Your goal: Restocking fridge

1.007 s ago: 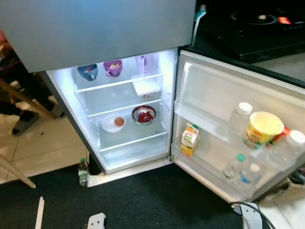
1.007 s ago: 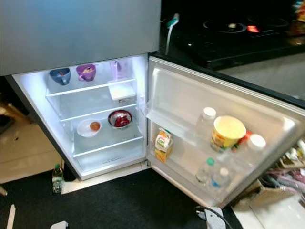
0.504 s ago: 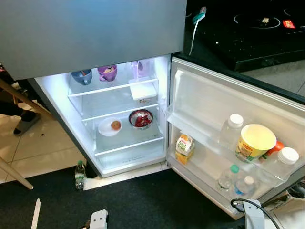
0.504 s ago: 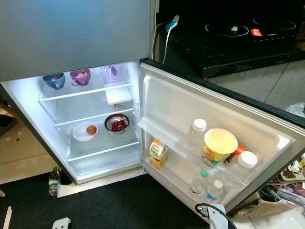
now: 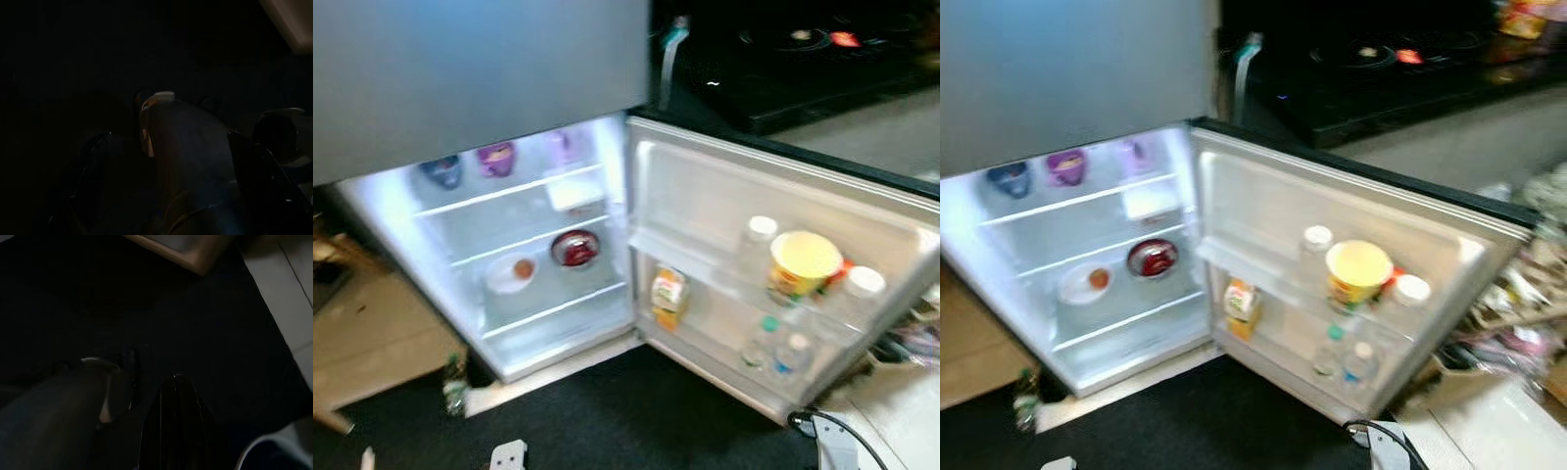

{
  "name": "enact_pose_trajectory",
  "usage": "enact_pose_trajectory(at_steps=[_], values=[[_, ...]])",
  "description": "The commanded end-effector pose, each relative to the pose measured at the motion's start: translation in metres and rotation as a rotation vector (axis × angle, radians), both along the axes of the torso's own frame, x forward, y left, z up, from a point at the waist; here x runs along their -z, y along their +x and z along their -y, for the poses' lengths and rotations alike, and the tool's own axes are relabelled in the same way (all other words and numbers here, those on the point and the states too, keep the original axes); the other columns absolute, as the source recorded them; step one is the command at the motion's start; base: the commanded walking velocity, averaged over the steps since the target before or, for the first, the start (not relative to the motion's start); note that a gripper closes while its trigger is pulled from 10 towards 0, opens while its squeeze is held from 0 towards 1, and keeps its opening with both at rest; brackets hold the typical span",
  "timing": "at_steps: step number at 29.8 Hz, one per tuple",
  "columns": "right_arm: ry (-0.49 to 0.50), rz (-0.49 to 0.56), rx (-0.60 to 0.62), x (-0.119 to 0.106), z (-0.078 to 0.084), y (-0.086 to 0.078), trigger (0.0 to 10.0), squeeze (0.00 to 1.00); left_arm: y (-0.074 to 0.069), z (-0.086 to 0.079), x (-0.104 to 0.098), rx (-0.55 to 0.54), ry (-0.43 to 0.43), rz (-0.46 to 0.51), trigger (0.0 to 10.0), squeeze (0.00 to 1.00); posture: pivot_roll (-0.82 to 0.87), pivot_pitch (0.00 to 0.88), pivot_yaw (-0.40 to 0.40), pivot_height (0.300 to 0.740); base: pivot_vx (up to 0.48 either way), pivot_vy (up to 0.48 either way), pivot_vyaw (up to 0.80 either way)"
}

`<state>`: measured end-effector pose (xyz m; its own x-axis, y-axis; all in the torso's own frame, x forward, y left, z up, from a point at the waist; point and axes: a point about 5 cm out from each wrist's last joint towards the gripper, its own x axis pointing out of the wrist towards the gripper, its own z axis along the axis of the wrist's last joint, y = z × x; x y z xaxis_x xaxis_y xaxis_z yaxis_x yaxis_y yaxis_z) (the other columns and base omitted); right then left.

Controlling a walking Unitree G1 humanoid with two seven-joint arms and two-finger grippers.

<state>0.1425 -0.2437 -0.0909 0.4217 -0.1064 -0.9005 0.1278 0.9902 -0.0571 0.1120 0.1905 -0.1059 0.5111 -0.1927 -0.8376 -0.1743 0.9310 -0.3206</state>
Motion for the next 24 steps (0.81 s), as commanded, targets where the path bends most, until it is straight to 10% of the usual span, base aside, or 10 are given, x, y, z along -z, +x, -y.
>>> enact_pose_trajectory(at_steps=[1, 10, 24], values=[[0.007, -0.006, 0.003, 0.0011, -0.0013, -0.0019, 10.0, 0.0, -0.0091, 0.0074, 0.0036, 0.021, -0.021, -0.04, 10.0, 0.0, -0.03, 0.047, 0.032, 0.74, 0.0, 0.0, -0.71], [0.015, 0.004, 0.013, 0.0014, -0.0024, -0.0024, 10.0, 0.0, -0.0082, 0.0061, 0.0031, 0.032, -0.009, -0.032, 10.0, 0.0, -0.03, 0.048, 0.033, 0.74, 0.0, 0.0, -0.55], [-0.001, 0.005, -0.006, -0.0009, 0.0009, 0.0017, 10.0, 0.0, -0.0083, 0.0077, 0.003, 0.04, -0.028, -0.028, 10.0, 0.0, -0.02, 0.038, 0.021, 0.74, 0.0, -0.448, 0.0]])
